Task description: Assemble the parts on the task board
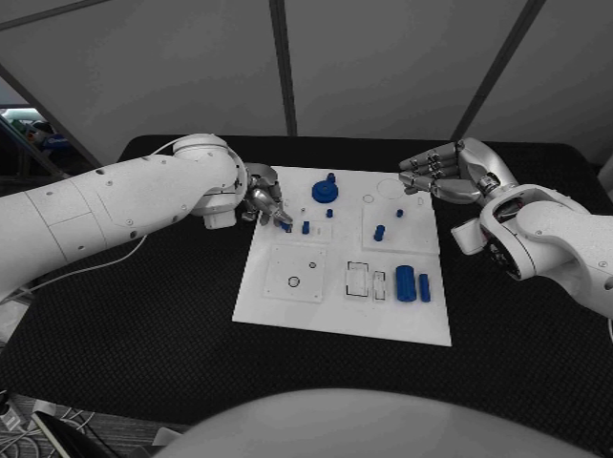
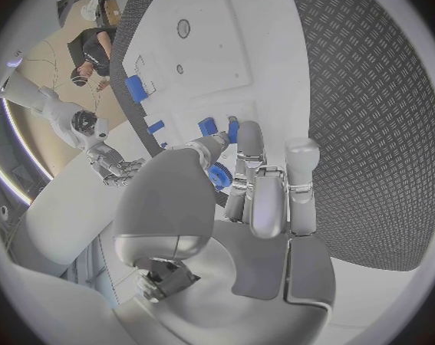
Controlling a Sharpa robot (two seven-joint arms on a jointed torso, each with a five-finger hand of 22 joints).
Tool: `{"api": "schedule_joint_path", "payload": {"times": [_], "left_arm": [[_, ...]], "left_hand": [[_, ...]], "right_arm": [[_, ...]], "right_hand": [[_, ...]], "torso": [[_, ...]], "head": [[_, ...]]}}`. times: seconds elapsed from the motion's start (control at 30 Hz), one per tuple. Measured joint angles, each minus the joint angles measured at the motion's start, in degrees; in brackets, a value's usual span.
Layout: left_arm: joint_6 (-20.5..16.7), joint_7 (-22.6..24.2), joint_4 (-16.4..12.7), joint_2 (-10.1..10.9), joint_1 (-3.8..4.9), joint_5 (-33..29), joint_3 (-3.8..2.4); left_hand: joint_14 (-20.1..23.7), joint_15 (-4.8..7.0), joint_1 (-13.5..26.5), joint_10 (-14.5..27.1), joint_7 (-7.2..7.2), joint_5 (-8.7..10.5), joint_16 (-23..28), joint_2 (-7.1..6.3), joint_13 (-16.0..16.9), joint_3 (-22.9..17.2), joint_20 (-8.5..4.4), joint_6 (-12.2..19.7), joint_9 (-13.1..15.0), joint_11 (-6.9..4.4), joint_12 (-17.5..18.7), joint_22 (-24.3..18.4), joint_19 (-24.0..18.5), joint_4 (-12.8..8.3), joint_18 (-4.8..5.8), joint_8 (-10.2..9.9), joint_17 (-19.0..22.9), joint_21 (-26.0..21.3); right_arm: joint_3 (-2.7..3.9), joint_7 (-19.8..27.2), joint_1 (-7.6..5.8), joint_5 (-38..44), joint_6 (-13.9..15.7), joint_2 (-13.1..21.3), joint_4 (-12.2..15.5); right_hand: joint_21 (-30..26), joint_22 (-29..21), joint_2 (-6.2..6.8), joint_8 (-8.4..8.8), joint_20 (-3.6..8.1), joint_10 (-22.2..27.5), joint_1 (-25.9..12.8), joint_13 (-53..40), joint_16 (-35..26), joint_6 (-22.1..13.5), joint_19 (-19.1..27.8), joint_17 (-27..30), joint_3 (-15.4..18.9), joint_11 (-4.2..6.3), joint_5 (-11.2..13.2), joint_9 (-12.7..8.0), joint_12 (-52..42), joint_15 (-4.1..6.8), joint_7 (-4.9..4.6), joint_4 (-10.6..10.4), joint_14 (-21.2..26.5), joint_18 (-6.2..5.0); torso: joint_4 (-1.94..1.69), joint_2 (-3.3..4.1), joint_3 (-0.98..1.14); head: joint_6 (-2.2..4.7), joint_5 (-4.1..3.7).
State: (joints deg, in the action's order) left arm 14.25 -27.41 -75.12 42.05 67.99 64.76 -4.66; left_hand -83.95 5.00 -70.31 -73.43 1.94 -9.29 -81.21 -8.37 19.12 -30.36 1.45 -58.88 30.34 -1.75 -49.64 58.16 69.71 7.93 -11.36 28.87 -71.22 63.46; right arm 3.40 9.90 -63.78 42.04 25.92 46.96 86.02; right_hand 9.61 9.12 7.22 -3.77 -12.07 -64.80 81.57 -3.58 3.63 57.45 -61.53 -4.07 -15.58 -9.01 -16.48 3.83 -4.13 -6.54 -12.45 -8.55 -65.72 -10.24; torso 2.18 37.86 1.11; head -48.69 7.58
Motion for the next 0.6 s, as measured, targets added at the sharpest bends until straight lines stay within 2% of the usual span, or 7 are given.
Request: {"api": "schedule_joint_path", "payload": {"times": [0.6], "left_arm": [[-0.19, 0.0, -0.27, -0.11, -0.17, 0.08, -0.02]], "left_hand": [[0.0, 0.0, 0.62, -0.02, 0.01, 0.02, 0.0, -0.13, 0.01, -0.42, 0.0, 0.01, 0.04, 0.01, 0.0, 0.06, 0.0, -0.13, 0.0, 0.22, 0.01, 0.0]], "right_arm": [[0.0, 0.01, 0.0, -0.01, -0.02, -0.04, -0.02]], "right_hand": [[0.0, 0.0, 0.0, 0.0, 0.0, 0.0, 0.0, 0.0, 0.0, 0.0, 0.0, 0.0, 0.0, 0.0, 0.0, 0.0, 0.0, 0.0, 0.0, 0.0, 0.0, 0.0]], "torso": [[0.04, 0.01, 0.01]], "head": [[-0.03, -0.03]]}}
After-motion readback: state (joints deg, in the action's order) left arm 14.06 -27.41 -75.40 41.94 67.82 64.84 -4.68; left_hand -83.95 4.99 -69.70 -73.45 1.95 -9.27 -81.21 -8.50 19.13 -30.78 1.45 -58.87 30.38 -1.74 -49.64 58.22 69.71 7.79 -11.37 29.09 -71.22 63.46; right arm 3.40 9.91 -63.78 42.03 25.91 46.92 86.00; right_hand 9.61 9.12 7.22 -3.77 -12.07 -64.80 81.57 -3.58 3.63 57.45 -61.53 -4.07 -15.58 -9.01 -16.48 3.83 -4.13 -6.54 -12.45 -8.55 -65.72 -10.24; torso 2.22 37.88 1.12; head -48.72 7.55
